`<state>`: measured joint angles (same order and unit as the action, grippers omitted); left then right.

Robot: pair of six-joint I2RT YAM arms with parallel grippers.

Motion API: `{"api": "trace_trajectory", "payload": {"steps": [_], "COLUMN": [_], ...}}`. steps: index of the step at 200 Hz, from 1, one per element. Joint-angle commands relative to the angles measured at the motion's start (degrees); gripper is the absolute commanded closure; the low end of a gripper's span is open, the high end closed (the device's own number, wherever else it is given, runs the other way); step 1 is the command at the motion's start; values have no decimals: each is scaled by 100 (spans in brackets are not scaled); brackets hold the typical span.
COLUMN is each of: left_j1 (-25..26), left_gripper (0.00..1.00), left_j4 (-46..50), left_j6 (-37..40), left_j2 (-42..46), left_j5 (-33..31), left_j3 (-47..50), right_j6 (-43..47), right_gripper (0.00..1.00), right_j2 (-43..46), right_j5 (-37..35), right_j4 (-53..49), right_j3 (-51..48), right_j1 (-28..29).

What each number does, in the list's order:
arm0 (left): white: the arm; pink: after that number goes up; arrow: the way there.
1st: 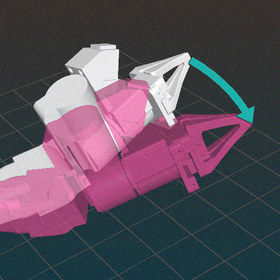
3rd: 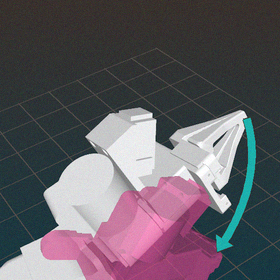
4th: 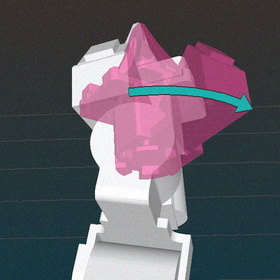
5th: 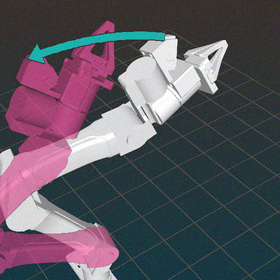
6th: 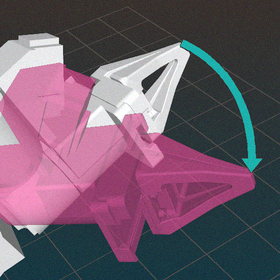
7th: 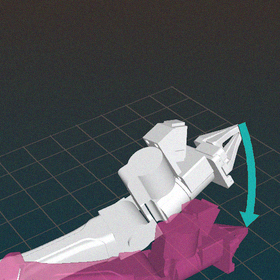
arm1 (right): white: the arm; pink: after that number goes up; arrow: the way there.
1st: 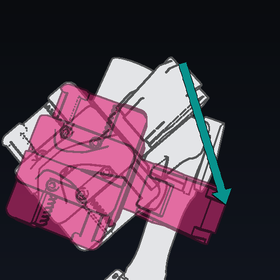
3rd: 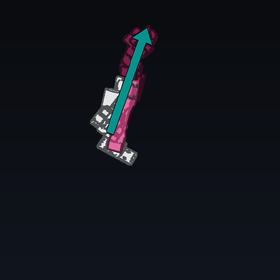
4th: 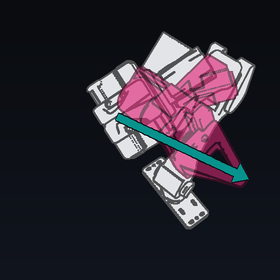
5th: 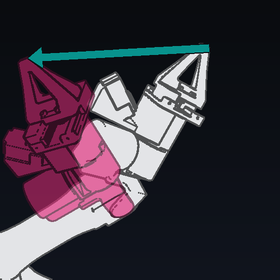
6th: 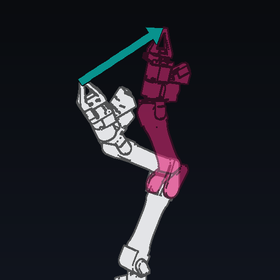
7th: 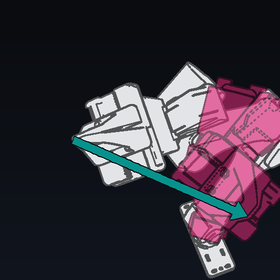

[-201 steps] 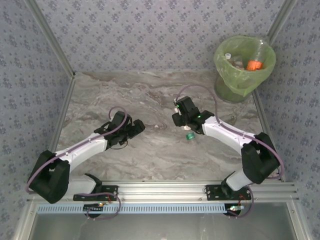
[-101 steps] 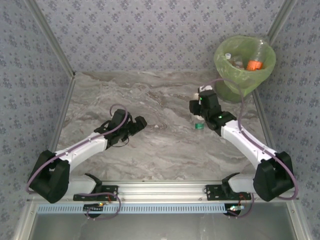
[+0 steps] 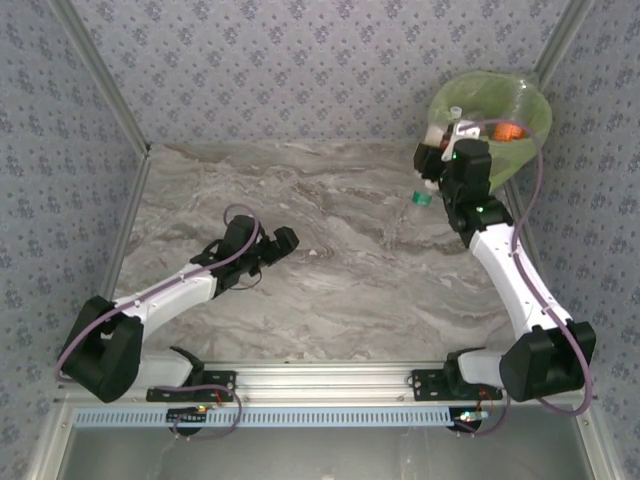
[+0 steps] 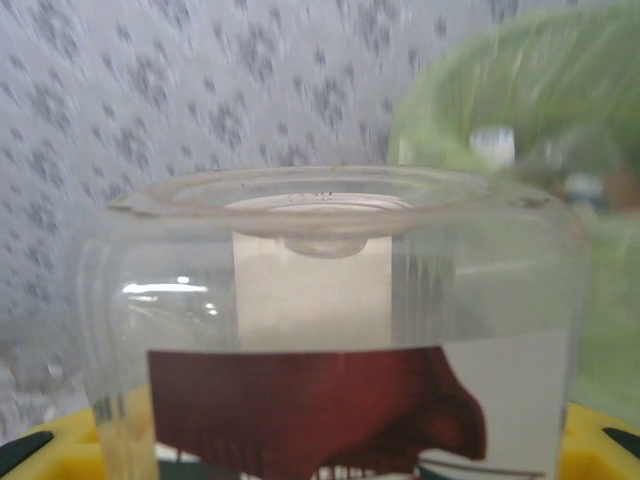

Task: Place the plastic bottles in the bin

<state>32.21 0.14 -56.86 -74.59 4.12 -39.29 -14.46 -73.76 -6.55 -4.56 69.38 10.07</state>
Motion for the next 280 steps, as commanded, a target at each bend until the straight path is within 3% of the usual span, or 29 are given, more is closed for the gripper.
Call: {"api": "trace_trajectory", "payload": {"steps": [1,84,130,180,238,280], "left_j1": [-23,-25,-28,-17,-16,-21], "left_gripper": [1,1,1,1,1,1], "left_j4": [-313,-317,-287,-259,-235,-137], "left_j6": [175,152,142,140,119,167], "left_j2": [-16,21,85,114,224,319], "left_j5": [149,89,23,10,-25,-139], "left_j3": [2,95,139,148,244,278], "right_j6": [322,1227,1305,1597,1989,1908], "right_gripper": [56,54,54,53,53,51], "right_j2": [-216,-1474,-2306,-2922,-3389,-3686], "right_j5": [162,-286,-680,-976,-1288,-989], "right_j4": [440,2190,2574,2852,2290,1337], "right_j3": [569,1815,2663,3243,3670,4143], "right_j1": [-161,-704,-1087,-1097,-1094,-1273]}}
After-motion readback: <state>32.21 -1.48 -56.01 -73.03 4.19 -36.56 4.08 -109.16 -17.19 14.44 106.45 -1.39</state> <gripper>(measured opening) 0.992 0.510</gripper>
